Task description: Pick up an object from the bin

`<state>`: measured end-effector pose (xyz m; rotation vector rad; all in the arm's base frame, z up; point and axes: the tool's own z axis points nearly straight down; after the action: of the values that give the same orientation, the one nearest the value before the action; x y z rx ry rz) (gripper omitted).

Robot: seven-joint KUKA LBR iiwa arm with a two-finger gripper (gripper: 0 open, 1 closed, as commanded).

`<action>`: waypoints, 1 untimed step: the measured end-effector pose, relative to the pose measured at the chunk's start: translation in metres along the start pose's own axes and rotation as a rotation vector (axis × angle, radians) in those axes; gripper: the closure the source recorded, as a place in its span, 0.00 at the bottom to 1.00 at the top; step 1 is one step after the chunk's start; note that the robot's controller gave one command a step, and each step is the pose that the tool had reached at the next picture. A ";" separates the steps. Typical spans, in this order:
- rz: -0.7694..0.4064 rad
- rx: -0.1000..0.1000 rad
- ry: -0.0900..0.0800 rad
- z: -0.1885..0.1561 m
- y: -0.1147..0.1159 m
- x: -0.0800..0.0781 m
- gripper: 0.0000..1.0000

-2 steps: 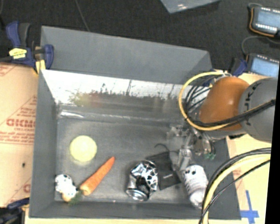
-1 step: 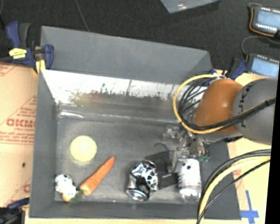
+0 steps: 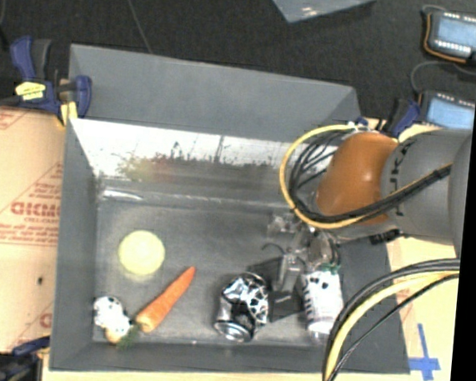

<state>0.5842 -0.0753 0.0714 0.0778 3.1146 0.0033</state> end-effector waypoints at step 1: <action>0.033 -0.001 0.001 0.000 0.010 0.002 0.00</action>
Offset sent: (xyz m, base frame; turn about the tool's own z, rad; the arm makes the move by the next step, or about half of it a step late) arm -0.0071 0.0048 -0.0014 -0.1459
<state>0.5828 -0.0653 0.0711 0.1287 3.1142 0.0063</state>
